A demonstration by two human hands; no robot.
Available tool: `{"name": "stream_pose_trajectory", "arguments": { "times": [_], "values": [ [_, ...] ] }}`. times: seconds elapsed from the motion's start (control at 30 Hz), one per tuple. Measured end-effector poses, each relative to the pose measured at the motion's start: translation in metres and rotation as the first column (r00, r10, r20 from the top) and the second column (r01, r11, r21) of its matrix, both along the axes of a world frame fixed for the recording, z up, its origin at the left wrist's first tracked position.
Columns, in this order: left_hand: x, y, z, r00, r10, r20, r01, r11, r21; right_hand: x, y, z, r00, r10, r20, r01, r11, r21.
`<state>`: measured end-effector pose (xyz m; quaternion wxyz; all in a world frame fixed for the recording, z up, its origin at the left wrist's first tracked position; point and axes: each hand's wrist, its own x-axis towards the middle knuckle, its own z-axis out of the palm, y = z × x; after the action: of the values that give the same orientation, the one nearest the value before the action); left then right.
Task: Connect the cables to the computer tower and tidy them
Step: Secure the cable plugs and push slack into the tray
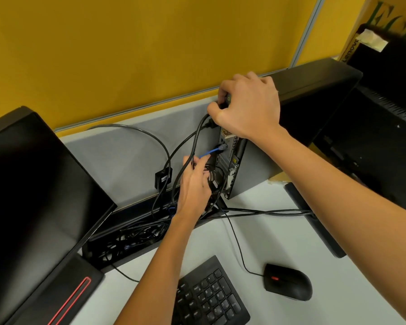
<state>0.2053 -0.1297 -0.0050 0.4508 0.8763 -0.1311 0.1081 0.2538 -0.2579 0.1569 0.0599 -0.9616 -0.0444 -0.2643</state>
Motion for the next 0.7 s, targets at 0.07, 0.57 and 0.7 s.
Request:
{"name": "stream_pose_trajectory", "arguments": {
  "times": [0.07,0.57,0.7],
  "values": [
    [-0.009,0.003,0.005,0.995,0.088,-0.039,-0.090,0.994,-0.059,-0.001,-0.002,0.000,1.000,0.001,-0.012,-0.001,1.000,0.006],
    [0.005,0.028,0.017,0.910,-0.115,-0.398,0.090,0.993,-0.081,-0.085,0.017,-0.085,0.875,0.481,-0.052,-0.469,0.871,0.148],
    [0.007,0.035,0.015,0.889,-0.063,-0.453,0.070,0.998,0.000,-0.089,0.010,-0.136,0.814,0.329,-0.479,-0.117,0.900,0.419]
  ]
}}
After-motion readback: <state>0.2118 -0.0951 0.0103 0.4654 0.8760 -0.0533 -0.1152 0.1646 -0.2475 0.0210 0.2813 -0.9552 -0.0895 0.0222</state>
